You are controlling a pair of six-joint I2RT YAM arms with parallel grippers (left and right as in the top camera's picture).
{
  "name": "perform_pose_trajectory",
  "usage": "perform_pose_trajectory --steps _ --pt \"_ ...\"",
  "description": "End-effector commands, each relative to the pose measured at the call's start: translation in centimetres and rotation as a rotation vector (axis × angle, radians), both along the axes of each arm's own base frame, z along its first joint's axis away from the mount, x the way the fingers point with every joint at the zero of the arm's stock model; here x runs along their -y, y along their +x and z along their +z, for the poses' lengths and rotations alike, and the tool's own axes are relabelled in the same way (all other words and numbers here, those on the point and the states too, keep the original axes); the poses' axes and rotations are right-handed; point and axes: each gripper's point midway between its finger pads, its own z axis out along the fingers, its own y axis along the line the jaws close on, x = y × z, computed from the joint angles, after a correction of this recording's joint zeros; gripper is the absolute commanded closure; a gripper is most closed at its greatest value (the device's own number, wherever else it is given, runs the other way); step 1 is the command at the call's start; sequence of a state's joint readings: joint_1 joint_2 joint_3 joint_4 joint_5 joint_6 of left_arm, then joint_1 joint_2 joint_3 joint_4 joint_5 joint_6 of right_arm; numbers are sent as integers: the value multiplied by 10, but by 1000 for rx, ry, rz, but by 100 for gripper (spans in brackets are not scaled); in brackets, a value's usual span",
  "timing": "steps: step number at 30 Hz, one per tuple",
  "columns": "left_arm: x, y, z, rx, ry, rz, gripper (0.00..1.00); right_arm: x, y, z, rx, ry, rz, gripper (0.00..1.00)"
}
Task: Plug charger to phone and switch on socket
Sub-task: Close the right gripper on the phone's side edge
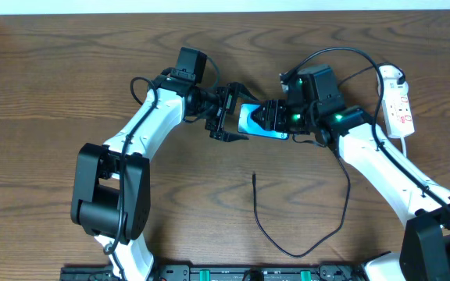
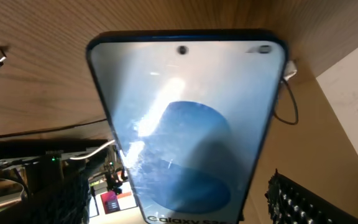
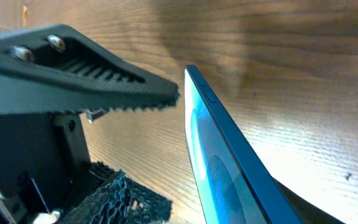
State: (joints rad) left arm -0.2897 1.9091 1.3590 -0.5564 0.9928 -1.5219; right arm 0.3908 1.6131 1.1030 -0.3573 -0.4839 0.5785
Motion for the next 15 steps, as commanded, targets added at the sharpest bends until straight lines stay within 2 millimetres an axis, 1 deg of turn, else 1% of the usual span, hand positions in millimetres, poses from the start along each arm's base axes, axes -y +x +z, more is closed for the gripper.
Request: perform_pose_trajectory --steps 1,6,10,15 --pt "1 5 18 47 -20 -3 9 -8 2 15 7 70 17 99" --pt "-4 11 10 62 35 22 8 -14 3 22 20 109 35 99" --pt "-5 13 9 73 45 28 5 -15 2 22 17 113 39 99" --pt "-8 22 6 94 76 61 3 -15 2 23 16 116 41 99"
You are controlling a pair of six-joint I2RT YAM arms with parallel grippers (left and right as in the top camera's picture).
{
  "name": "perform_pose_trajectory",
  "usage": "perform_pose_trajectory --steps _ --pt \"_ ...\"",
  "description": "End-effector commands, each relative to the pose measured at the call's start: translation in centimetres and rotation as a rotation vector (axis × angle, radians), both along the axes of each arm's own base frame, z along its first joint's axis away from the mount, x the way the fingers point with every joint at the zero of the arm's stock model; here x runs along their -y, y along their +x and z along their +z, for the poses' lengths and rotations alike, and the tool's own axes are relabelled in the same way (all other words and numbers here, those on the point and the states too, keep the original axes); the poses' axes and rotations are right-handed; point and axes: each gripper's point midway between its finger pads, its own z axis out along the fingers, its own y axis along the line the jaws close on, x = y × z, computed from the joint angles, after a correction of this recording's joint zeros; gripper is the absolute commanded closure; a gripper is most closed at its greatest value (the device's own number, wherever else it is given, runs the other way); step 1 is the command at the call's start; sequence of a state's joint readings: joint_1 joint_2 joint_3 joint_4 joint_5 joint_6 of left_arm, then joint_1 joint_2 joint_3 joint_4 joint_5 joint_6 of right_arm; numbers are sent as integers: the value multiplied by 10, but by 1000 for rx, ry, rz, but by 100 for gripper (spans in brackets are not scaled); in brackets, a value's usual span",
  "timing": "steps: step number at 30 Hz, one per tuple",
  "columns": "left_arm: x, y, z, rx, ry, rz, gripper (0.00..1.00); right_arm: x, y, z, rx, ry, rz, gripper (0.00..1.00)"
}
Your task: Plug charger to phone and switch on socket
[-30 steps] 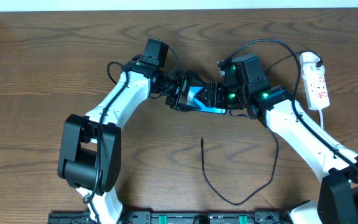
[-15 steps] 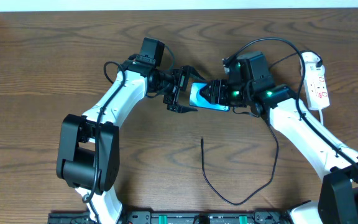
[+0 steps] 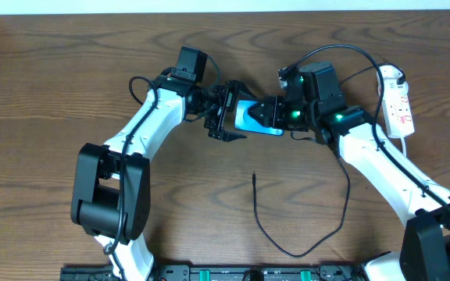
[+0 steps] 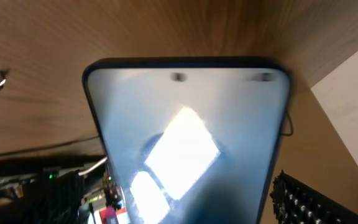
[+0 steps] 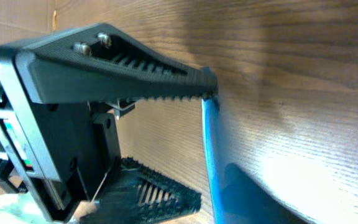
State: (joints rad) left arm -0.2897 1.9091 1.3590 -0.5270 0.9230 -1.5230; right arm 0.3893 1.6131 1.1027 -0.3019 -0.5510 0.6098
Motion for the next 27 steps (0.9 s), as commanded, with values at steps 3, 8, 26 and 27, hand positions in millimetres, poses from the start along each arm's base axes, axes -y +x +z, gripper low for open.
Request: perform_pose_trajectory --steps 3,8,26,27 --pt "-2 16 15 74 14 35 3 -4 0 10 6 37 19 99" --pt "-2 17 16 78 12 38 3 -4 0 10 6 37 18 99" --pt "-2 17 16 79 12 38 3 -4 1 11 10 39 18 99" --pt "-2 17 16 79 12 38 3 -4 1 11 12 39 18 99"
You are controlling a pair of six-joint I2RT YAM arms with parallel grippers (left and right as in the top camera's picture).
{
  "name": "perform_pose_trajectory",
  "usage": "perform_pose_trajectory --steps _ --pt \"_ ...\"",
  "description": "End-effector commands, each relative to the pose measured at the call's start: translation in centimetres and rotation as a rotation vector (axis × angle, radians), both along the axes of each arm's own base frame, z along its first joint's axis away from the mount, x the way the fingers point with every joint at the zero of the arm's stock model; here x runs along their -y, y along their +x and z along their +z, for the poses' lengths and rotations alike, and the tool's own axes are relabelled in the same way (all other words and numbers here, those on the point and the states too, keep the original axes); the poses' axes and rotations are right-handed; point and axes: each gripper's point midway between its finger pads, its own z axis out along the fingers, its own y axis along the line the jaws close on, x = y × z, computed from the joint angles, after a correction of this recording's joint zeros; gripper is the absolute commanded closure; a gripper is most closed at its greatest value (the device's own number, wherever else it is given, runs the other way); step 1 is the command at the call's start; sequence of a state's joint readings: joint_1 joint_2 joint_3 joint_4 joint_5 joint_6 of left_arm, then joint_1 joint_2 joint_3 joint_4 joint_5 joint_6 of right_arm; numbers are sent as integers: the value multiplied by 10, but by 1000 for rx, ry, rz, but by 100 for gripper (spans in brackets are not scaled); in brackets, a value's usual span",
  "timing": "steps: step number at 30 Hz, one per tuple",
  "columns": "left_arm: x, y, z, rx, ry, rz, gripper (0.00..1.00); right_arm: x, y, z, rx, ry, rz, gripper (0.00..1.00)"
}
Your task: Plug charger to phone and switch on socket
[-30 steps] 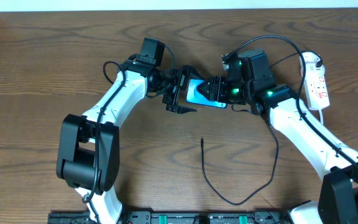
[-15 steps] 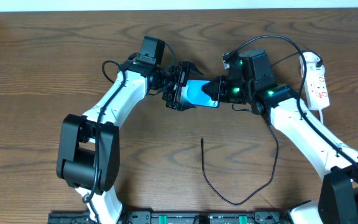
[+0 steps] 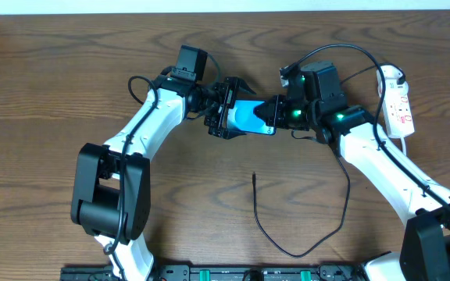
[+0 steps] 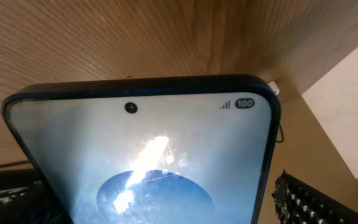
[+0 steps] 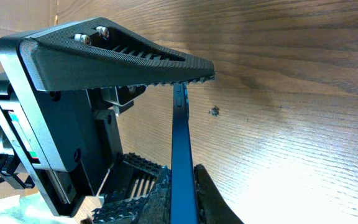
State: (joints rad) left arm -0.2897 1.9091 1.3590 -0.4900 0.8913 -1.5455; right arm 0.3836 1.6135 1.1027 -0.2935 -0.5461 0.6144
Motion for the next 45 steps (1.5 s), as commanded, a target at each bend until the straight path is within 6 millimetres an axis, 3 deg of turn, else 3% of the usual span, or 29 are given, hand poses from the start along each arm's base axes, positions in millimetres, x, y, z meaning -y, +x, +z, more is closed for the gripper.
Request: perform_pose_trajectory --steps 1,13,18,26,33,45 --pt "-1 9 17 54 -4 11 3 -7 -2 11 8 38 30 99" --pt "-1 9 17 54 -4 11 4 -7 -1 12 9 43 26 99" --pt "-1 9 17 54 -4 11 18 -7 -1 12 9 43 26 99" --pt "-1 9 17 54 -4 11 26 -7 -1 12 9 43 26 99" --pt "-1 9 17 54 -4 10 48 -7 -1 12 9 43 26 99" --pt "-1 9 17 54 -4 10 62 -7 -1 12 9 43 26 99"
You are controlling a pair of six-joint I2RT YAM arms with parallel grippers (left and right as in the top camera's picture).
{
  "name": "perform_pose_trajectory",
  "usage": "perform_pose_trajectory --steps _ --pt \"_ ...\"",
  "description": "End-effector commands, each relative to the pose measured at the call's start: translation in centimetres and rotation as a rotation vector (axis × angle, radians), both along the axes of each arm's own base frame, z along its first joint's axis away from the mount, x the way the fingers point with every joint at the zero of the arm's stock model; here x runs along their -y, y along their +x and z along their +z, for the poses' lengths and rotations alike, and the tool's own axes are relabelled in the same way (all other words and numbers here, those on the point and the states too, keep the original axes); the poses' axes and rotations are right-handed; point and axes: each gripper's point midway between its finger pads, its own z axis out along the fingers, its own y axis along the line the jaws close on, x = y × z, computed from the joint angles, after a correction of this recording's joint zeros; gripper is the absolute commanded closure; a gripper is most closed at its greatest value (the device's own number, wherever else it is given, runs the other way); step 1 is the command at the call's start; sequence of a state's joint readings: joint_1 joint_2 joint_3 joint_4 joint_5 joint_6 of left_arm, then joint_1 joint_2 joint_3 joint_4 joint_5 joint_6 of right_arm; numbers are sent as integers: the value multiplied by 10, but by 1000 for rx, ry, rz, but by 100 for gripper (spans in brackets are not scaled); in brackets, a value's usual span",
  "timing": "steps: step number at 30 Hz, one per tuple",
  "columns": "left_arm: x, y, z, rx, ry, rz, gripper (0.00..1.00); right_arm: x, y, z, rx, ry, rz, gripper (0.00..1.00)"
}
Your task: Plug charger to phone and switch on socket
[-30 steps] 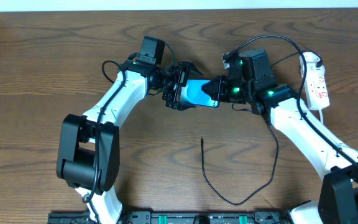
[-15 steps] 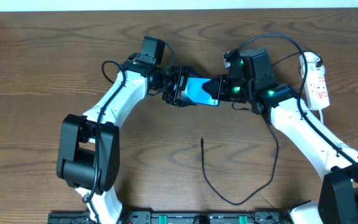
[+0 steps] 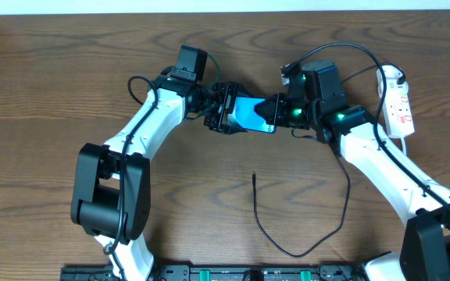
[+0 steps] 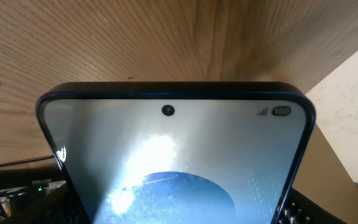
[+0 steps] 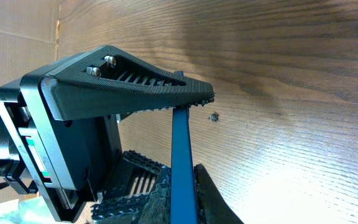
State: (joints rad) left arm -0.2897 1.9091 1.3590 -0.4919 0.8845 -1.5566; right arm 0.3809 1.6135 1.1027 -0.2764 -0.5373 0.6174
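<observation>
The blue phone [image 3: 248, 117], screen lit, hangs above the table between both grippers. My right gripper [image 3: 272, 115] is shut on its faces at one end; the right wrist view shows the phone [image 5: 180, 155] edge-on between the pads. My left gripper [image 3: 226, 109] spans the other end, with a toothed finger [image 5: 129, 93] on the phone's upper long edge. The screen [image 4: 173, 162] fills the left wrist view, and a finger [image 4: 306, 211] lies against its right edge. The black charger cable [image 3: 258, 211] lies loose on the table, its plug tip [image 3: 255, 176] pointing at the phone.
A white power strip [image 3: 398, 97] lies at the far right, beside my right arm. The cable loops toward the table's front edge and runs back up under the right arm. Dark equipment lines the front edge.
My left gripper's fingers have drawn in onto the phone's long edges. The phone now sits centred in the left wrist view. The right gripper still clamps it in the same place.
First my right gripper held the phone tilted, just short of the open left gripper. Then the phone stood nearer to the left jaws and more upright. After that it sat between the open left fingers. Now both grippers hold it.
</observation>
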Motion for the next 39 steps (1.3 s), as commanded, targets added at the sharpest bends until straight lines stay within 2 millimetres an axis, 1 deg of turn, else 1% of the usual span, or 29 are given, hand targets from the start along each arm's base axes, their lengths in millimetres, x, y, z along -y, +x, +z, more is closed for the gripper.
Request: perform_pose_trajectory --steps 1,4,11,14,15,16,17,18,19,22,27,31,35,39 --pt "0 8 17 62 -9 1 63 -8 -5 10 -7 41 37 99" --pt "0 8 18 63 -9 1 65 -8 -5 10 -7 41 37 99" --pt "0 8 17 63 -9 0 75 -9 -5 9 -7 41 39 99" --pt "0 8 17 63 -9 0 74 -8 -5 9 -6 40 36 99" --pt "0 8 17 62 -9 1 60 -8 -4 9 -6 39 34 99" --pt "0 8 18 63 -9 1 35 -8 -4 9 -6 38 34 99" --pt "0 8 18 63 -9 1 17 -8 -4 9 -6 38 34 99" --pt "0 8 18 63 -10 1 5 -7 -4 9 -5 38 34 99" --pt "0 8 18 62 -10 0 4 -7 -4 9 -4 36 32 99" --pt "0 8 19 60 -20 -3 4 -7 -4 9 -3 34 29 99" --pt "-3 8 26 60 -74 -17 3 -1 0 8 -2 31 13 99" --pt "-11 11 35 74 -128 -27 3 10 8 8 0 25 -22 99" --pt "-17 19 45 129 -182 -41 3 23 16 7 -2 20 -67 99" --pt "-20 30 53 198 -205 -40 3 34 23 8 -43 48 -134 99"
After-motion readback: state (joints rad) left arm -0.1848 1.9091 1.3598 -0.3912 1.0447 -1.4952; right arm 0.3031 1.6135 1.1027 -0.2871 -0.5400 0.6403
